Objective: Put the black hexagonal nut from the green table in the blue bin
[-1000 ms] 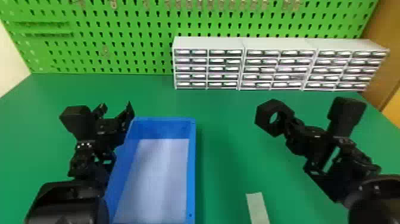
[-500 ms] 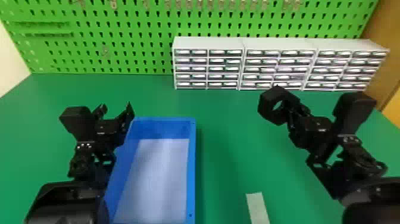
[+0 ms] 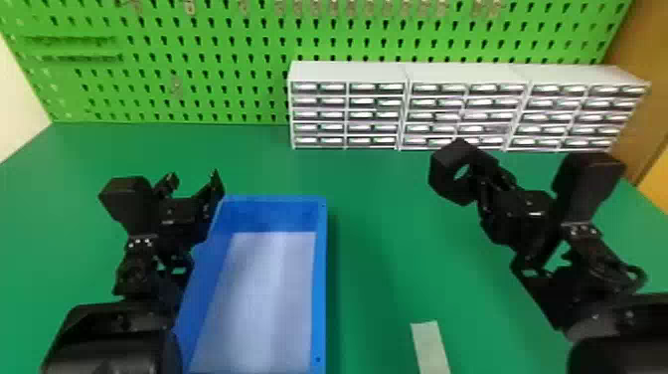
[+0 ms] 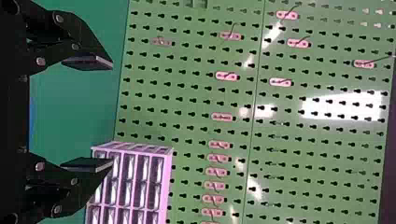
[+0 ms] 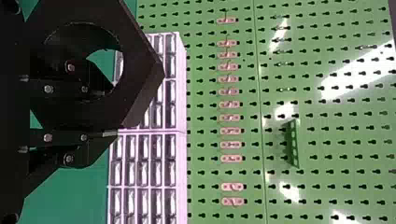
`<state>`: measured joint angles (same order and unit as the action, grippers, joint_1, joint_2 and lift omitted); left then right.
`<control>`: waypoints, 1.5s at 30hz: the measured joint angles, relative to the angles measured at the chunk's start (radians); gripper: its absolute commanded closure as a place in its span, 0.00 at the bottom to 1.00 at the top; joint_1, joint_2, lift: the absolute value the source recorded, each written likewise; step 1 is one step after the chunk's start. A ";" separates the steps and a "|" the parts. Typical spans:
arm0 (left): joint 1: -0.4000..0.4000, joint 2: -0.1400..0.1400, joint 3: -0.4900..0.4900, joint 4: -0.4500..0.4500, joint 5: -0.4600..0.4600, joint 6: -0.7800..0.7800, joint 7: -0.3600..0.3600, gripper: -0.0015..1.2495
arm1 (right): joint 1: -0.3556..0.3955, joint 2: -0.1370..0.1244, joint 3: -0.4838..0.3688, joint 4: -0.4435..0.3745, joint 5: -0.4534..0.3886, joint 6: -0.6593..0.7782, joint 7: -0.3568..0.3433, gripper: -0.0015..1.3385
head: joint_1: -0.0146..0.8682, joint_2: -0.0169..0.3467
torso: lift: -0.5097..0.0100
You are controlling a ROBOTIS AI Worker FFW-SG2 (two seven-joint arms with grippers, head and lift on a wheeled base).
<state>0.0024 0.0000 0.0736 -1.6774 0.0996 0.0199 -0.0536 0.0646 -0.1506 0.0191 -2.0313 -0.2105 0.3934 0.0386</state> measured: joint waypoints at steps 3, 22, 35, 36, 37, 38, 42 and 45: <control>-0.001 0.000 -0.001 0.000 -0.001 0.000 0.000 0.41 | -0.009 0.002 0.006 0.003 0.005 0.002 0.000 0.74 | 0.79 0.19 | 0.79; -0.004 0.000 -0.001 0.001 -0.001 0.000 0.000 0.41 | -0.130 0.006 0.104 0.103 -0.041 0.035 0.020 0.74 | 0.79 0.19 | 0.79; -0.004 0.000 0.001 0.001 -0.003 0.000 0.001 0.41 | -0.220 0.023 0.183 0.205 -0.093 0.051 0.080 0.74 | 0.79 0.19 | 0.79; -0.005 0.000 0.001 0.001 -0.004 0.000 0.001 0.41 | -0.228 0.023 0.191 0.211 -0.098 0.056 0.086 0.74 | 0.79 0.19 | 0.79; -0.005 0.000 0.002 0.001 -0.004 0.000 0.001 0.41 | -0.236 0.024 0.198 0.217 -0.103 0.061 0.093 0.74 | 0.79 0.19 | 0.79; -0.006 0.000 0.002 0.001 -0.004 0.000 0.001 0.41 | -0.246 0.024 0.207 0.225 -0.109 0.067 0.102 0.74 | 0.79 0.19 | 0.79; -0.007 0.000 0.002 0.001 -0.005 0.000 0.001 0.41 | -0.272 0.030 0.230 0.247 -0.120 0.087 0.134 0.74 | 0.79 0.19 | 0.79; -0.007 0.000 0.002 0.001 -0.005 0.000 0.001 0.41 | -0.291 0.039 0.240 0.262 -0.122 0.107 0.168 0.74 | 0.79 0.19 | 0.79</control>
<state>-0.0046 0.0000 0.0757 -1.6766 0.0950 0.0199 -0.0527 -0.2262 -0.1121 0.2591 -1.7693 -0.3325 0.5003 0.2071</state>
